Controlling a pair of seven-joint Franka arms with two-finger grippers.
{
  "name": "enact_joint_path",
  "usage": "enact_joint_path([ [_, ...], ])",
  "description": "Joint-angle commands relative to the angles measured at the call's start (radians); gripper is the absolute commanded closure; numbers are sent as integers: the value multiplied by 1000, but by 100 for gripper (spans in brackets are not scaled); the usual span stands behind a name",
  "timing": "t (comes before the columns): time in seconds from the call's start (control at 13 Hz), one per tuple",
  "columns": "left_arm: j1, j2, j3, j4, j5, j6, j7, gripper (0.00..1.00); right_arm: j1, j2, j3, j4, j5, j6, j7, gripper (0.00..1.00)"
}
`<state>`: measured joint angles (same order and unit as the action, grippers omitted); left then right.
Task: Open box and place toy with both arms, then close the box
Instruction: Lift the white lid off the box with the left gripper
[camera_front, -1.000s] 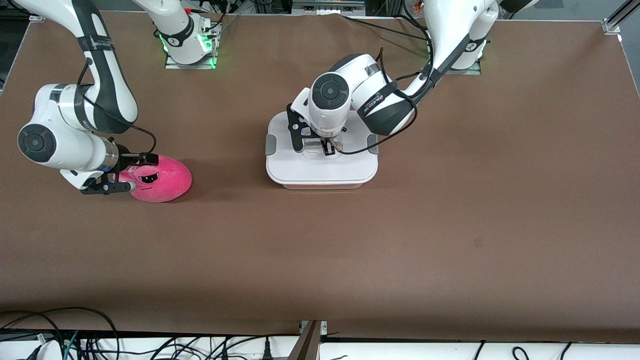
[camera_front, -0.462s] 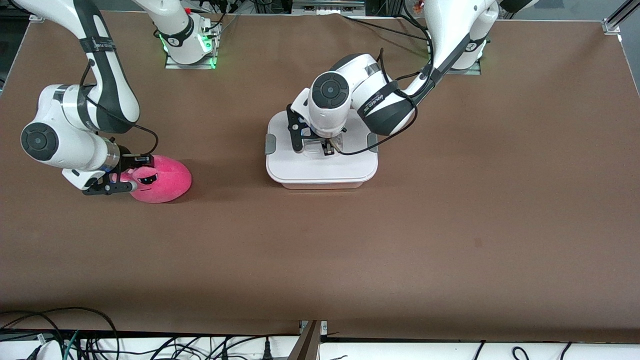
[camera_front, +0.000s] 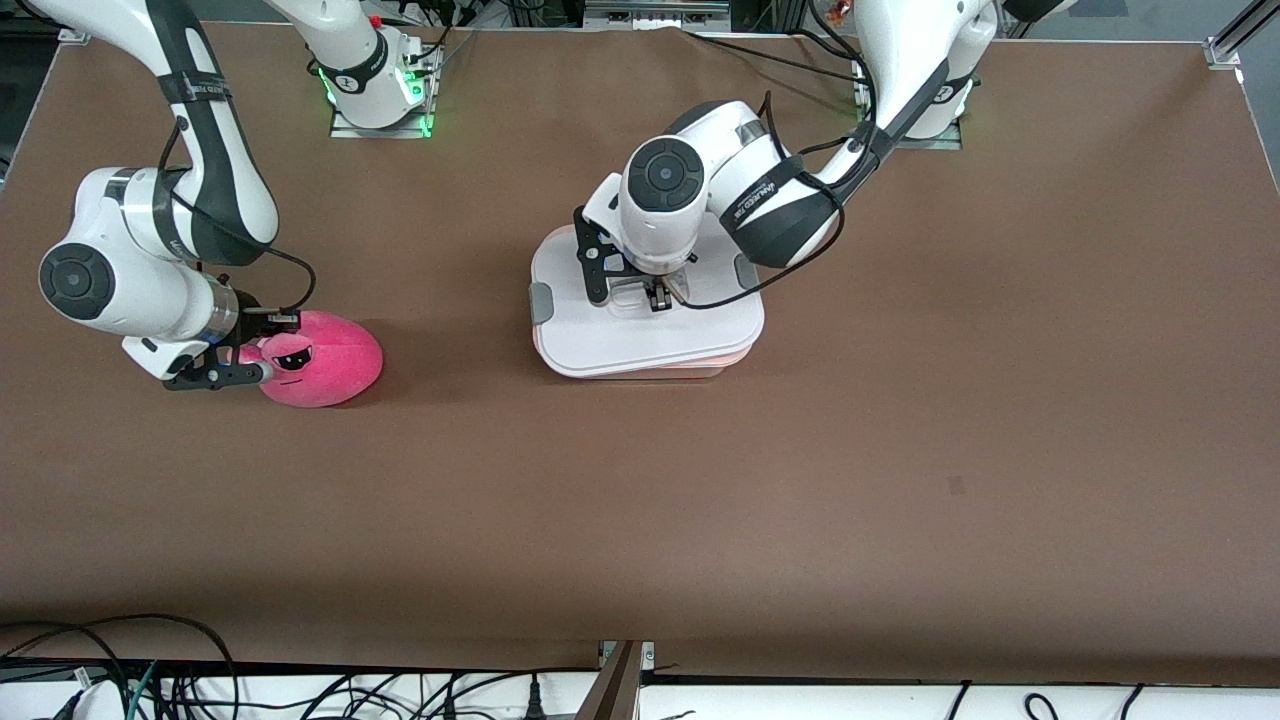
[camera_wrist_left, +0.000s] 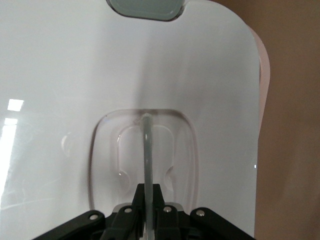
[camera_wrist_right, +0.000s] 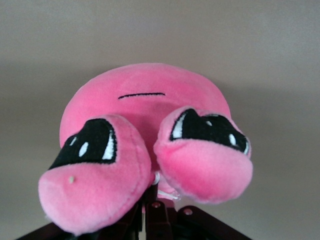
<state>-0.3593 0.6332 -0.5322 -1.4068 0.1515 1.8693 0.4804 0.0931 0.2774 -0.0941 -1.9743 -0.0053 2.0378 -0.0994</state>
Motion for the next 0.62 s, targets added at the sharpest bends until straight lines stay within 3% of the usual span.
enact_joint_path([
  [0.0,36,-52,-5,-3,-7,-68,6,100,-3,-18,-1,-12,1,12,-19,100],
  [0.23,74,-75,-8,-1,-9,-128,81,100,-3,-27,-1,-8,2,1,-19,100],
  [0.54,201,-107,-2,-3,-4,-248,370,100,-3,-64,1,2,1,-40,-16,100],
])
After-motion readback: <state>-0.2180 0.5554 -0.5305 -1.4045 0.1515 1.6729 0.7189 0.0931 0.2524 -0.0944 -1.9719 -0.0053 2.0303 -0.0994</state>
